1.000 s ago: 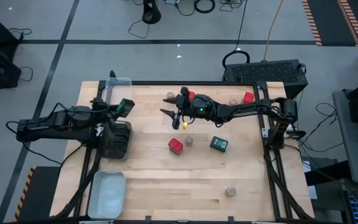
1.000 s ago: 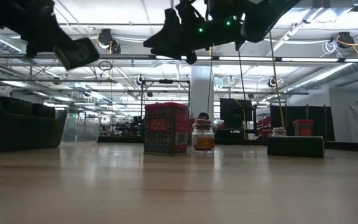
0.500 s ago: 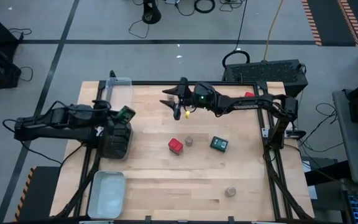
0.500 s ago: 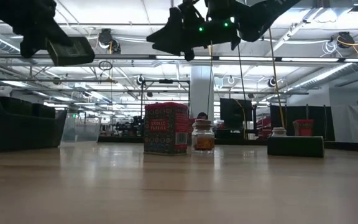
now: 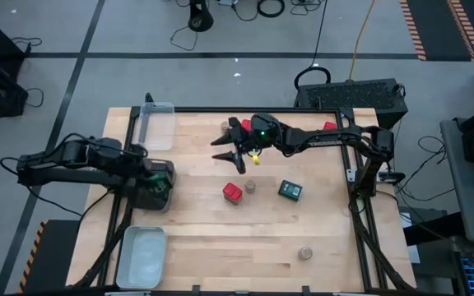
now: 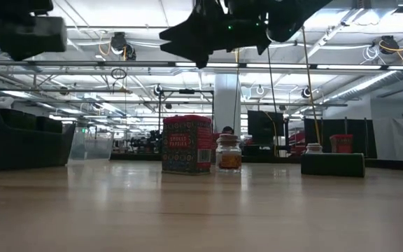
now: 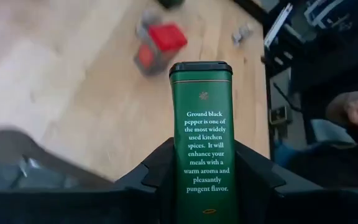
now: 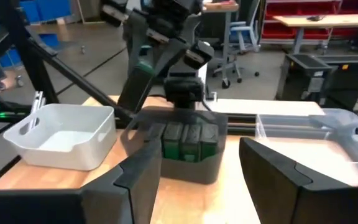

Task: Sort spices by type
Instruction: Put the black seasoning can into the black bin

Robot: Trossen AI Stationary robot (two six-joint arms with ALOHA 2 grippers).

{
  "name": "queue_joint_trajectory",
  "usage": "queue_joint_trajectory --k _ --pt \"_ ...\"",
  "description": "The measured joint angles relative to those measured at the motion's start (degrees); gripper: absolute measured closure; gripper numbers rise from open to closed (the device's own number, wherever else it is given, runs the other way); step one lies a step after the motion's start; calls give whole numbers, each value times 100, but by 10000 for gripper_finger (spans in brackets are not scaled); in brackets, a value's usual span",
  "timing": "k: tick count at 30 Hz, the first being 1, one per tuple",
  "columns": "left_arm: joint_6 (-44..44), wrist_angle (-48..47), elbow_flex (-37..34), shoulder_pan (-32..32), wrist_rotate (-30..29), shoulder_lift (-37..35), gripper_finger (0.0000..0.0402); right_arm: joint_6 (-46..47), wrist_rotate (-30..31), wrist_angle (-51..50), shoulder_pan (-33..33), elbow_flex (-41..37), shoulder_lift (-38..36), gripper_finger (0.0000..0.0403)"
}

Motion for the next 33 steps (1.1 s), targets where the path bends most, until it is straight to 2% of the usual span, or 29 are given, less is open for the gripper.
queue_joint_trajectory --k 3,6,11,14,18,20,24,29,33 --pt "-48 -350 14 0 291 107 278 -2 0 3 92 0 0 204" --pt "144 -474 9 -1 213 269 278 14 2 19 186 0 0 204" --pt "801 901 9 0 -542 471 278 465 59 505 468 0 160 204" --pt "1330 1702 9 -4 -765 510 278 377 386 589 664 -2 238 204" --pt "1868 2018 9 0 -1457 499 278 168 872 909 833 -2 234 203" --pt "1983 2195 -55 0 -1623 488 278 146 986 1119 867 -2 234 200" --pt "2076 2883 -393 0 -1419 481 278 143 1112 1380 851 -2 227 185" --pt "2120 3264 -613 -2 -1357 510 278 265 1157 1413 770 -2 229 157" --pt "2503 3759 -752 -2 -1358 510 278 281 1111 1429 825 -2 229 142"
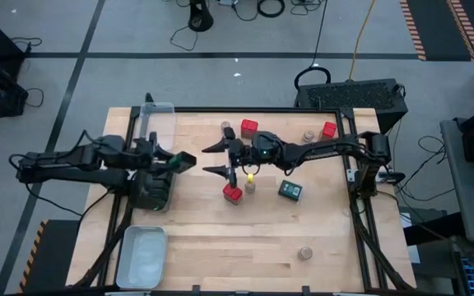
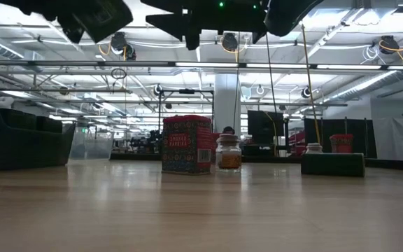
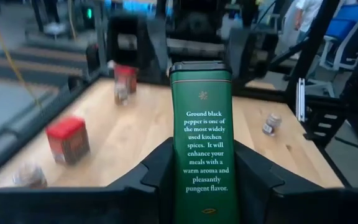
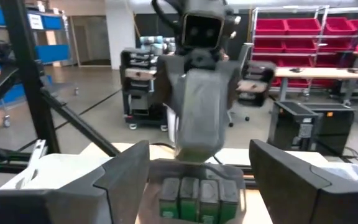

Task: Sort spices by type
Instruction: Put the black seasoning can into the black bin

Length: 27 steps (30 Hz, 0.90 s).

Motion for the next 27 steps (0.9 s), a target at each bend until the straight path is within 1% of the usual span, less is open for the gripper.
queue_joint_trajectory --k 3,6,16,20,27 --pt "376 390 -92 0 -3 69 278 43 8 -59 20 0 -2 137" --pt "595 588 -135 0 -1 168 278 36 29 -146 57 0 0 136" --pt "614 712 -438 1 56 203 278 -163 48 -52 91 0 0 136" --pt "618 844 -447 1 191 201 278 -174 41 -52 91 -2 0 136" --pt "616 1092 -447 0 200 131 278 -246 43 303 97 -2 0 135"
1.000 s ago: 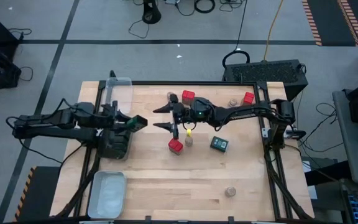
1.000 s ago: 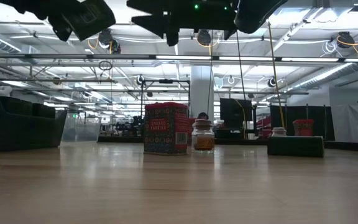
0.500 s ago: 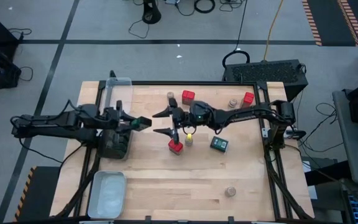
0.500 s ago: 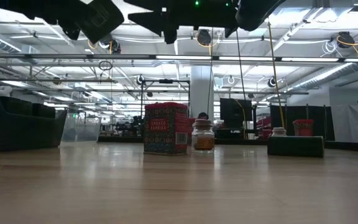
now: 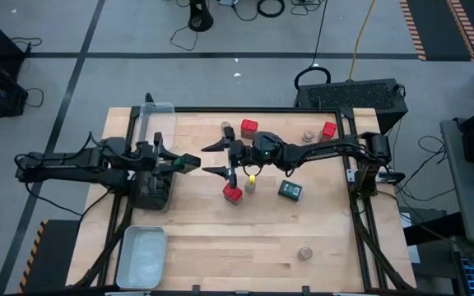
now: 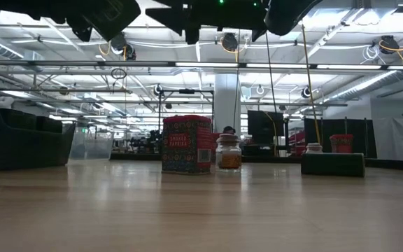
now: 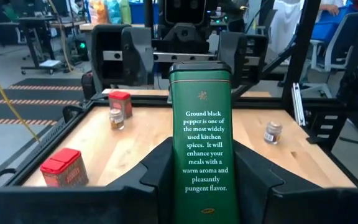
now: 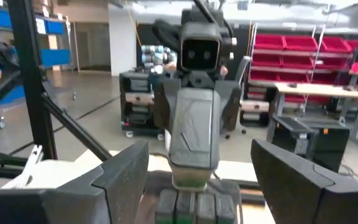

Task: Sort spices by type
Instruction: Put the black seasoning can into the black bin

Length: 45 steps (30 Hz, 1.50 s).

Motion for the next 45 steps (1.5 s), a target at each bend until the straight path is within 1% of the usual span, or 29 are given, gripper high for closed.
queue_joint_trajectory --k 5,8,13,17,19,29,35,45 --pt "95 -14 0 0 0 -75 278 23 -5 88 3 0 -2 135" --pt "235 34 0 0 0 -80 278 203 -5 62 3 -2 -1 135" --pt "362 269 0 2 0 -59 278 289 8 394 3 -4 266 135" --pt "455 310 0 1 34 -52 278 212 16 966 3 -4 559 135" --pt "455 296 0 7 17 -50 278 62 21 1097 4 -4 666 135" --pt "479 368 0 7 -13 45 278 -165 39 1462 8 -7 662 135" --pt "466 371 0 7 -11 158 278 -186 290 1463 8 -7 662 135" --pt "455 397 0 7 -11 197 278 -144 299 1401 8 -7 662 135"
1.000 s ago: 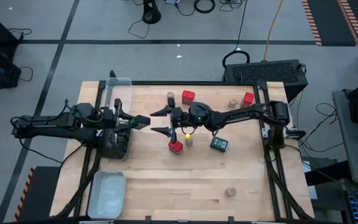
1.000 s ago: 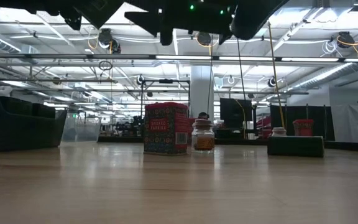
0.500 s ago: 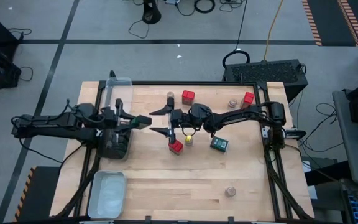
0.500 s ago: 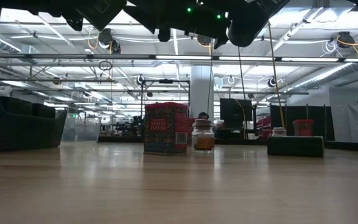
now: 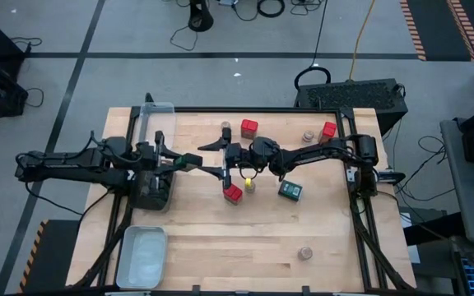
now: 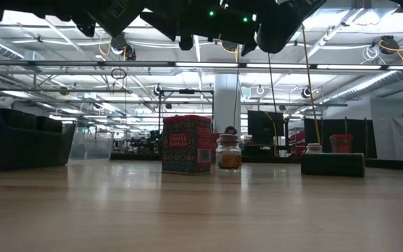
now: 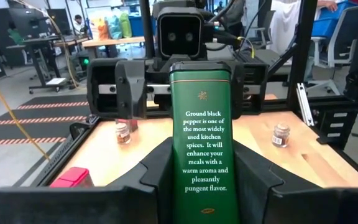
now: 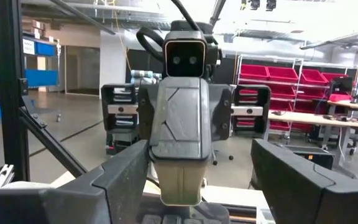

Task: Sort spices by type
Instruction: Put the black seasoning can into the black bin

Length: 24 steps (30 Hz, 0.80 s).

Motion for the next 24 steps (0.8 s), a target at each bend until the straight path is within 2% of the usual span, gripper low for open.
queue_joint_trajectory --k 24 --pt "-151 14 0 0 149 0 278 44 -11 94 2 2 0 135"
